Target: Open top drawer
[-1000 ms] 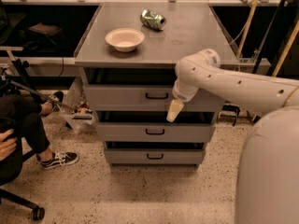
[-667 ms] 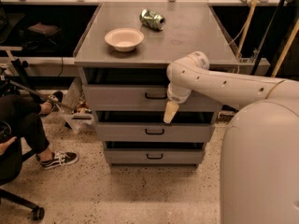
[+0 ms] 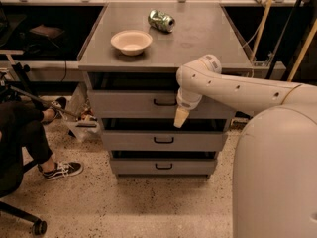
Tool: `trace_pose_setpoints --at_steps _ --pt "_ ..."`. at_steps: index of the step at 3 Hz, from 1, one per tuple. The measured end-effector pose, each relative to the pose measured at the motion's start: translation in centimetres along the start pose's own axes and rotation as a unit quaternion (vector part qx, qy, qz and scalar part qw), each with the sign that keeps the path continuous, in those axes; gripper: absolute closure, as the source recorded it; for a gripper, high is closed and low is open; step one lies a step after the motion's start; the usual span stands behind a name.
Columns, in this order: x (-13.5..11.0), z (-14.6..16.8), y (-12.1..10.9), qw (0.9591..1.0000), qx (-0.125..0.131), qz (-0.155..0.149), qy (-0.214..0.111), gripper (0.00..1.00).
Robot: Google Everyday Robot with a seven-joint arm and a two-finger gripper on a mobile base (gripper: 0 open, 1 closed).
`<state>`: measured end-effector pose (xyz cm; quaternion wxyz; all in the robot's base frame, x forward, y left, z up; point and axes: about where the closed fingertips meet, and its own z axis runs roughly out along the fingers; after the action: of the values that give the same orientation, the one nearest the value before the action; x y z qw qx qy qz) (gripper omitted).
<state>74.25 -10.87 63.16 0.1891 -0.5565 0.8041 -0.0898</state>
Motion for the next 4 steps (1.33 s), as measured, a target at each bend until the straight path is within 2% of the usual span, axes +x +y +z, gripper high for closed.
trace_pose_setpoints --at_steps 3,4 --pt "0.1 -0.8 -0.5 1.0000 0.000 0.000 0.000 0.88" --pt "0.2 -1.1 -0.8 1.0000 0.000 0.000 0.000 1.00"
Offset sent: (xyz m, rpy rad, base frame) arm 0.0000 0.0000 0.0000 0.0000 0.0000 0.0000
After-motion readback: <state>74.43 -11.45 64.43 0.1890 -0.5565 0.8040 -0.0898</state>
